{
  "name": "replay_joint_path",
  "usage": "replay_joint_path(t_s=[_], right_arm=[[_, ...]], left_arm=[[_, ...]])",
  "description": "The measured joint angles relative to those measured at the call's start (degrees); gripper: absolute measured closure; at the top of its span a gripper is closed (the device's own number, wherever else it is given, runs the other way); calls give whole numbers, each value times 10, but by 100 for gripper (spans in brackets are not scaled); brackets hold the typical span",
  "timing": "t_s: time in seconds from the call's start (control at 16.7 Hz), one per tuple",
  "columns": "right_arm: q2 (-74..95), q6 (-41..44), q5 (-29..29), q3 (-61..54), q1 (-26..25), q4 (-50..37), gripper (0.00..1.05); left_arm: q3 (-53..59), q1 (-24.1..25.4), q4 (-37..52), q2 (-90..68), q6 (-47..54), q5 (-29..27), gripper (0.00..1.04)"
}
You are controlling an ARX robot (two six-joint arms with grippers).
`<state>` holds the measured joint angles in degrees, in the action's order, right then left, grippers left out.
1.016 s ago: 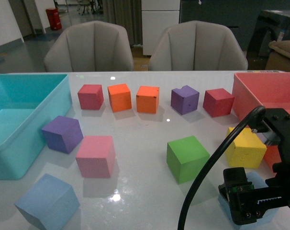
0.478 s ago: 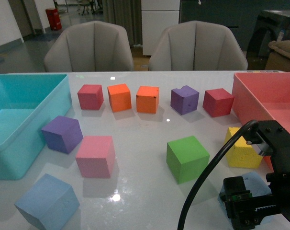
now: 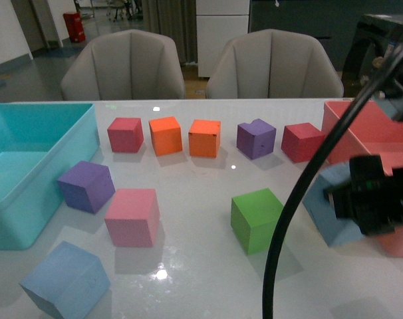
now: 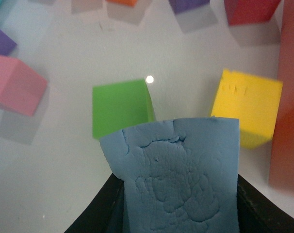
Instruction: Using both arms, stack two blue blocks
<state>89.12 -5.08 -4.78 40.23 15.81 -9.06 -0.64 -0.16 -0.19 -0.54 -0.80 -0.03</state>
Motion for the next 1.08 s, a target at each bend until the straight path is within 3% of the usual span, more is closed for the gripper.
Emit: replay_joint_path(t_s=[0.36,0.72,1.08], right_arm=[[164,37,-17,215,12,20,61],[374,49,-59,465,64,100,62],[464,55,-99,586,74,164,62]], left_arm=[[0,0,0,0,0,0,7],[0,0,0,0,0,0,7],[0,0,0,0,0,0,7]])
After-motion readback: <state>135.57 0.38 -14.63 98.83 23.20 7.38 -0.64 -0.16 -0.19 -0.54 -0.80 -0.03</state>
